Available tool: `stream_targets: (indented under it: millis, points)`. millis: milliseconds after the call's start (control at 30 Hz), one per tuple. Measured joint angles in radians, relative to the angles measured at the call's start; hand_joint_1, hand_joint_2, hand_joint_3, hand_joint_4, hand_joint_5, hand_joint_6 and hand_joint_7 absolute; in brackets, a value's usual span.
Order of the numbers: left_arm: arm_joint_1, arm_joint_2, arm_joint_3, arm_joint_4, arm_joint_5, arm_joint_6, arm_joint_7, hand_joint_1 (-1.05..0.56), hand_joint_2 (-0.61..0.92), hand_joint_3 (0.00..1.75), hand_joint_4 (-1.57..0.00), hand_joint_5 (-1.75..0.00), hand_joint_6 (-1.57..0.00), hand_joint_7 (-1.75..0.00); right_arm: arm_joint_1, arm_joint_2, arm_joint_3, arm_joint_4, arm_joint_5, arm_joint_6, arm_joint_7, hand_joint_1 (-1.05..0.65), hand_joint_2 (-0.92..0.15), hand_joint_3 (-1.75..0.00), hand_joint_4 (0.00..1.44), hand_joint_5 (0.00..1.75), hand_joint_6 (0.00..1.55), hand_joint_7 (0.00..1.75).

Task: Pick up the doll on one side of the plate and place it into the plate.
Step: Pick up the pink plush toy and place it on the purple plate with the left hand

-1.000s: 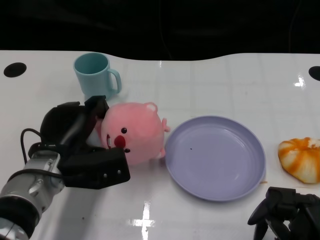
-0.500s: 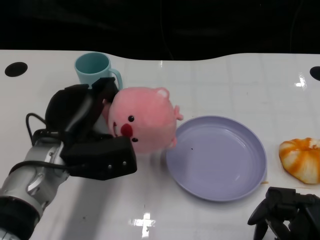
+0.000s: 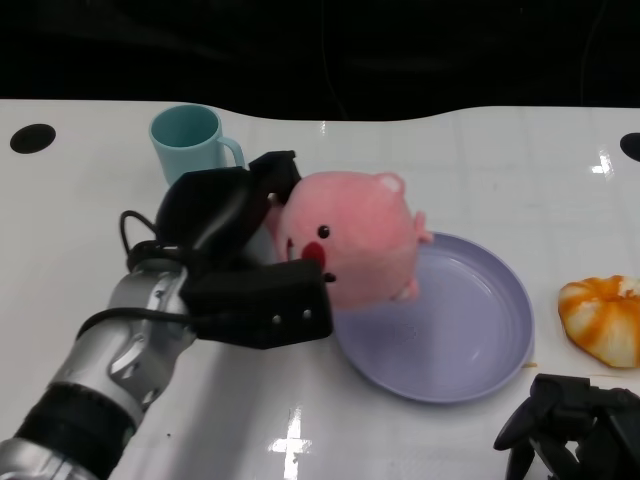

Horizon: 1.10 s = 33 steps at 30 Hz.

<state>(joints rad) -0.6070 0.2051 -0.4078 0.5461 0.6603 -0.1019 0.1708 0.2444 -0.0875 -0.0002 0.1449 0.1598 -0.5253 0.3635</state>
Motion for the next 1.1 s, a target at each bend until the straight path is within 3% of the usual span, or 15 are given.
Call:
stream_targets:
  millis: [200, 400, 767, 1033, 1067, 1100]
  points:
    - [-0.035, -0.074, -0.034, -0.008, 0.006, 0.074, -0.056, -0.19, 0.49, 1.07, -0.91, -1.75, -0.68, -1.75, 0.002, 0.002, 0.003, -0.001, -0.009, 0.0, -0.005, -0.96, -0.92, -0.38, 1.0, 1.36, 0.99, 1.02]
    - [-0.069, -0.139, -0.067, 0.012, 0.013, 0.118, -0.076, -0.2, 0.52, 1.03, -0.89, -1.75, -0.64, -1.75, 0.003, 0.009, 0.006, -0.002, -0.01, 0.0, -0.006, -0.97, -0.92, -0.38, 1.0, 1.36, 1.0, 1.02]
    - [-0.164, -0.267, -0.11, 0.261, 0.01, 0.094, -0.06, -0.21, 0.55, 0.92, -0.89, -1.75, -0.64, -1.75, 0.006, 0.011, 0.018, -0.014, -0.031, 0.0, -0.02, -0.98, -0.92, -0.38, 0.99, 1.37, 0.99, 1.04]
    - [-0.208, -0.295, -0.128, 0.324, 0.002, 0.09, -0.057, -0.21, 0.58, 0.87, -0.85, -1.75, -0.64, -1.75, 0.009, 0.012, 0.031, -0.031, -0.04, 0.001, -0.025, -0.98, -0.92, -0.38, 0.99, 1.37, 0.99, 1.05]
    - [-0.208, -0.297, -0.126, 0.326, -0.004, 0.09, -0.062, -0.21, 0.55, 0.85, -0.81, -1.75, -0.78, -1.23, 0.009, 0.012, 0.032, -0.031, -0.043, 0.001, -0.027, -0.98, -0.92, -0.38, 0.99, 1.37, 0.99, 1.05]
    - [-0.208, -0.297, -0.122, 0.327, -0.01, 0.091, -0.071, -0.22, 0.55, 0.8, -0.8, -1.75, -0.91, -0.87, 0.01, 0.012, 0.032, -0.031, -0.046, 0.001, -0.028, -0.98, -0.92, -0.38, 0.99, 1.37, 0.98, 1.06]
